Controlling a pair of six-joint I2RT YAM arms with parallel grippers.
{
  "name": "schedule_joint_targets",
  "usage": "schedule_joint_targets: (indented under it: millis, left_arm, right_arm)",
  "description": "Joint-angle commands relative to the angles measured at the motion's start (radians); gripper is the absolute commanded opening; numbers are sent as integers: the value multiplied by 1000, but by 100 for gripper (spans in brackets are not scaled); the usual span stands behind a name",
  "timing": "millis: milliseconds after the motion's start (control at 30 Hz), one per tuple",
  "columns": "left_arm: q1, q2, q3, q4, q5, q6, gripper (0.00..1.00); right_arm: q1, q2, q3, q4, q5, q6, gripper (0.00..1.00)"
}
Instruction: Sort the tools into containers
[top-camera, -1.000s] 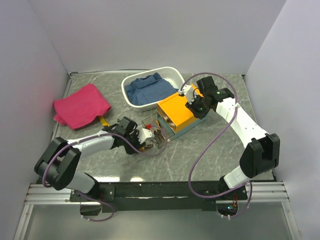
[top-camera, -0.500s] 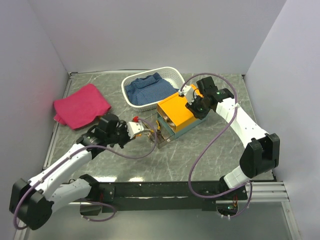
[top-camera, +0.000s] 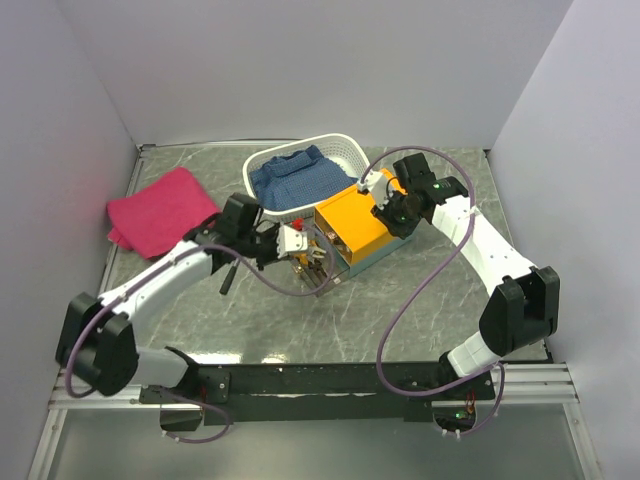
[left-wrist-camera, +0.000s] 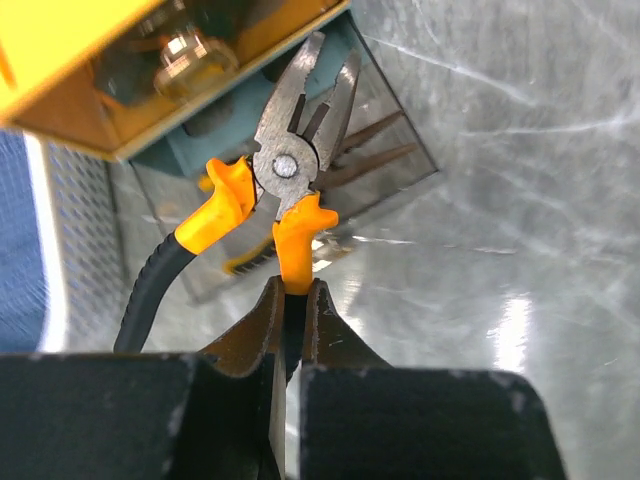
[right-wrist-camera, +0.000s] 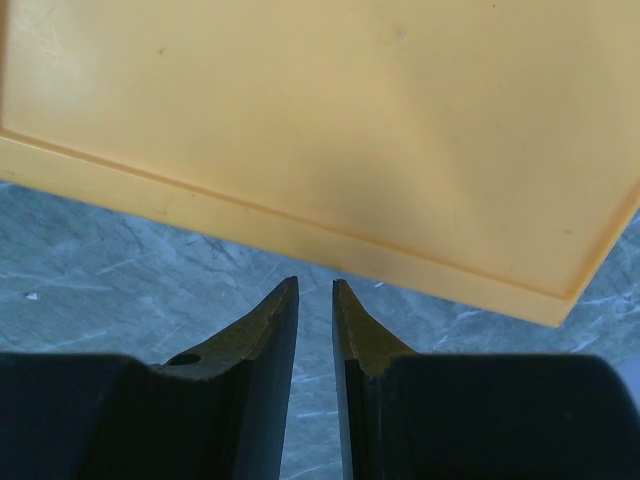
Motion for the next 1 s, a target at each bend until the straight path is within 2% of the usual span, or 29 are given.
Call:
schedule_joint_targets:
  millis: [0,133,233,367,600,967]
  left_arm:
    - [8,97,189,-207,107,296,3]
    - [7,203,347,-405,125,432,3]
    - [5,254,383,-495,122,541,2]
    - [-10,321,424,-597,87,610,1]
    - [-30,369,469,-597,53,604,1]
    - [-84,585,654,-687,-13,604,5]
  right_arm:
    - [-8,-50,-10,15,14,-14,27]
    - [-8,-58,-22,20,14,-17,27]
    - [-12,-56,-24,21,12,-17,27]
    - [-15,-58,-27,23,9,-19,27]
    - [-21,-53,-32,26,3,-17,27]
    - [-31,-61,-42,23,0,-20,27]
